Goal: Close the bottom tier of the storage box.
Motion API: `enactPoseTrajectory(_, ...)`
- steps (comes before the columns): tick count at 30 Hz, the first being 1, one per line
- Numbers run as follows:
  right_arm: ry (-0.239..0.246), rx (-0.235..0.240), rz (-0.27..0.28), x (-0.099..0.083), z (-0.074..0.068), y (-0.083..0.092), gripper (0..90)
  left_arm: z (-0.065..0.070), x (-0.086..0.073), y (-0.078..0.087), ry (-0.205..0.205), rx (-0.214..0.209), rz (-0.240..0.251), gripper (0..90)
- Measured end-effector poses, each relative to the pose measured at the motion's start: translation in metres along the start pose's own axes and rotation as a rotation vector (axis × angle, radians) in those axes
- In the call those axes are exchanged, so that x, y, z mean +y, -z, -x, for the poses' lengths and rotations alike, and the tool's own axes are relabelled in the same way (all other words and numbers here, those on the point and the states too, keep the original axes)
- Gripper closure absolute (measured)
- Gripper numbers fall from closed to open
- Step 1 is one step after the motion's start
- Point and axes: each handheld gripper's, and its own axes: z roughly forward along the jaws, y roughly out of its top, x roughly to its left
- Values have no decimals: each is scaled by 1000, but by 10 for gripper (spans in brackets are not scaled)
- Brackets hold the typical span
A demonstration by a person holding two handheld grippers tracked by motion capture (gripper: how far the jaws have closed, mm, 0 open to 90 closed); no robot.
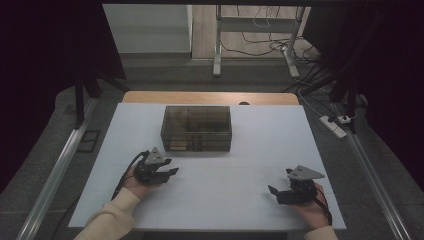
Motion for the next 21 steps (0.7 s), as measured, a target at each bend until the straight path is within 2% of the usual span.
enactPoseTrajectory(2, 1, 2, 0, 0, 0, 0, 87, 1, -8, 6, 22, -8, -1, 430)
enactPoseTrajectory(6, -2, 0, 3, 0, 1, 0, 87, 2, -20, 17, 58, -7, 6, 366)
enactPoseTrajectory(12, 2, 2, 10, 0, 1, 0, 87, 2, -33, 28, 91, 3, 11, 318)
enactPoseTrajectory(21, 5, 0, 25, 0, 1, 1, 87, 1, -34, 28, 92, 3, 16, 300)
